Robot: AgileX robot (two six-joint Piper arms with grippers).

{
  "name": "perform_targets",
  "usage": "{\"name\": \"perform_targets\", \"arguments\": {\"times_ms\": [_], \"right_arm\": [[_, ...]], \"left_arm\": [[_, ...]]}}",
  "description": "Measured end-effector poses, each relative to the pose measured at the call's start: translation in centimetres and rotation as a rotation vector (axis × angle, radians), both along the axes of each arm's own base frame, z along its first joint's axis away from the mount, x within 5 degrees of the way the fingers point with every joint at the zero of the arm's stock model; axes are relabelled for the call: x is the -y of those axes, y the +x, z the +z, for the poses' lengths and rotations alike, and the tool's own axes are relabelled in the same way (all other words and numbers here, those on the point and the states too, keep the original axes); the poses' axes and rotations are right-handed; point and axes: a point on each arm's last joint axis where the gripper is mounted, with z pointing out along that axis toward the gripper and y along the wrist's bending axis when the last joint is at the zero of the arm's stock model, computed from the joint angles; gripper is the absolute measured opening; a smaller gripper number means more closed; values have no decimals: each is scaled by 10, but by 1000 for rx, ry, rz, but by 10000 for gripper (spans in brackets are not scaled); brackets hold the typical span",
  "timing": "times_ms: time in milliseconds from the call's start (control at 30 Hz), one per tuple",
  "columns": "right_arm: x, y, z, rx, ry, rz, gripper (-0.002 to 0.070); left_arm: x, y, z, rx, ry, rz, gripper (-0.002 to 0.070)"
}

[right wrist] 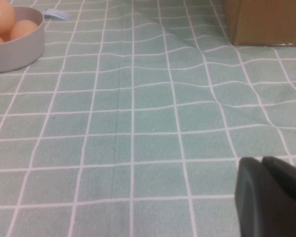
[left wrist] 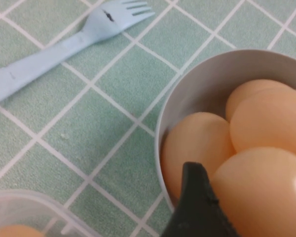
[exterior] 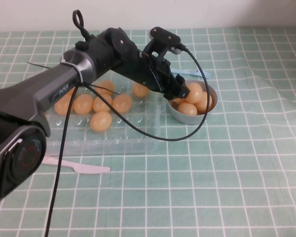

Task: Take an egg out of the egg box
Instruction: Place the egg in the bowl

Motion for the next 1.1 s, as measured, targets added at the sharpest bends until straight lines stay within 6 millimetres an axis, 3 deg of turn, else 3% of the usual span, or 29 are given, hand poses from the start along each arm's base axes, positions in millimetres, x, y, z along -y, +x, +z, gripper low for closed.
{"name": "perform_targets", "arguments": {"times_ms": [667,1000,1100], "right_arm": [[0,0,0,0,0,0,-17],[0,0,0,0,0,0,-17],[0,0,0,0,0,0,-17]], "left_arm": [[2,-1,4,-20,-50,13,495],[-4,-6,35,76,-17,1,496],[-9,-10,52,126,9,-10,494]]}}
